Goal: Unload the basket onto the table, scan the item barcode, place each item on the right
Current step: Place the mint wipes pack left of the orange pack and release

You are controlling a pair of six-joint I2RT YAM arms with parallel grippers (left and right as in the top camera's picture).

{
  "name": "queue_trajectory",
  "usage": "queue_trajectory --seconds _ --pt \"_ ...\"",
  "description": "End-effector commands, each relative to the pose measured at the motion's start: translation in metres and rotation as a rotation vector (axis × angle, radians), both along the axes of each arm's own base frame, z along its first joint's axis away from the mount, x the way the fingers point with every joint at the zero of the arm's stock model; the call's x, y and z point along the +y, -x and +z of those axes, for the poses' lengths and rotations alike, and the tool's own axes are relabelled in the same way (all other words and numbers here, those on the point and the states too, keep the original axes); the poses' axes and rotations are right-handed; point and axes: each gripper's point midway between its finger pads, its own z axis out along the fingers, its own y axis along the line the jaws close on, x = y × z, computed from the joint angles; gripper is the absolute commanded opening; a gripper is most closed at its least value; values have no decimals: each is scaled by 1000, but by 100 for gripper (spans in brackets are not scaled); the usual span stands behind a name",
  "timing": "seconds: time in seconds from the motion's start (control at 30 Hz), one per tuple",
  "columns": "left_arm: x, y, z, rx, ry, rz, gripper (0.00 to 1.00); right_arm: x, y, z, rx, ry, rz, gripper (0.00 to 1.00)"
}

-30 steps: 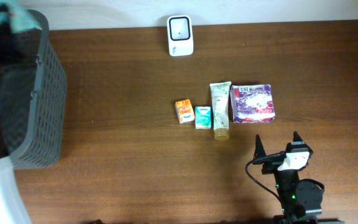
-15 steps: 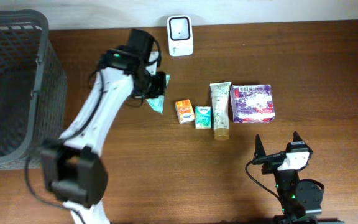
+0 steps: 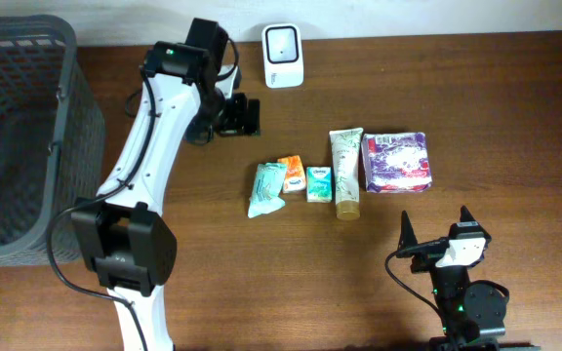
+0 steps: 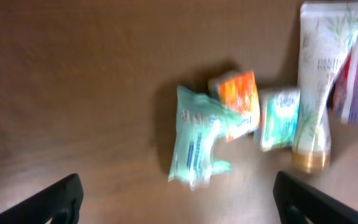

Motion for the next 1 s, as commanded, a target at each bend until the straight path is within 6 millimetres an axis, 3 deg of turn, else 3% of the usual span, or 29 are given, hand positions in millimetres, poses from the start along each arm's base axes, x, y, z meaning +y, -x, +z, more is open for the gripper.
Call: queue_trajectory --seconds 0.0,0.17,0.3,0.4,0.5,0.57,0.73,0.83,0.97 --pt "-29 34 -12 101 125 -192 97 -3 0 -4 6 1 -12 99" --pt "-43 65 -81 200 100 -238 77 -3 0 -4 6 1 -12 99" --pt "-41 60 -117 171 95 -188 67 -3 0 -4 6 0 -12 99" --pt "-22 53 -135 156 -21 -99 49 -3 0 -4 6 0 -12 99" --pt "-23 50 -135 141 -19 -99 13 -3 0 -4 6 0 -12 99" --pt "-20 42 -133 120 -23 -88 0 -3 0 -4 6 0 -12 99" --pt "2 -2 -94 15 -25 -10 0 -3 0 -4 6 1 -12 99" --pt "31 -22 -68 -68 -193 24 0 -3 0 -4 6 0 -12 99" --pt "19 -10 -77 -42 -212 -13 0 -3 0 -4 6 1 -12 99"
